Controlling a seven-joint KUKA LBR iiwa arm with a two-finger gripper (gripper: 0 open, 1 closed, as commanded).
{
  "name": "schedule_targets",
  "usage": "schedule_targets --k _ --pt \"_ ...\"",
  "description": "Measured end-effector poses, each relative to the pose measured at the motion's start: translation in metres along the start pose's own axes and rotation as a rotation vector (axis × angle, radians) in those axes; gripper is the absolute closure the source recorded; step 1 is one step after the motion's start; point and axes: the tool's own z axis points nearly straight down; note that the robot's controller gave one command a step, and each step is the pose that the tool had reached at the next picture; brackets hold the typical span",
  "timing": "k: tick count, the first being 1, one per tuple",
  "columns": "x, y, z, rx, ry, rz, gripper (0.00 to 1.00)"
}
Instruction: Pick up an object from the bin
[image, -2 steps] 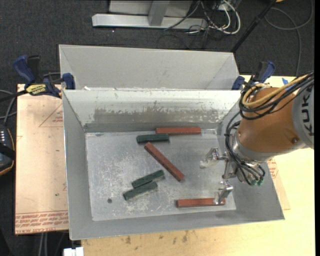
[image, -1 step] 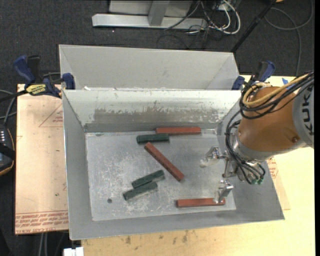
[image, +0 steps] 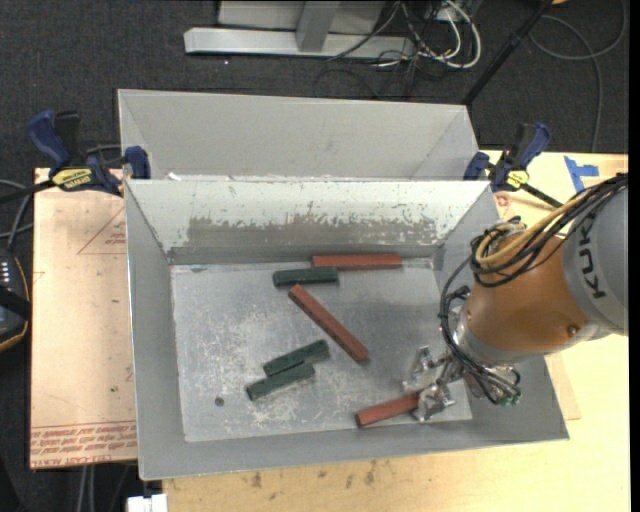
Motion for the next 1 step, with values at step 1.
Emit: schedule_targets --k 1 --pt "0.0000 0.0000 0.0000 0.000 0.000 0.000 1.00"
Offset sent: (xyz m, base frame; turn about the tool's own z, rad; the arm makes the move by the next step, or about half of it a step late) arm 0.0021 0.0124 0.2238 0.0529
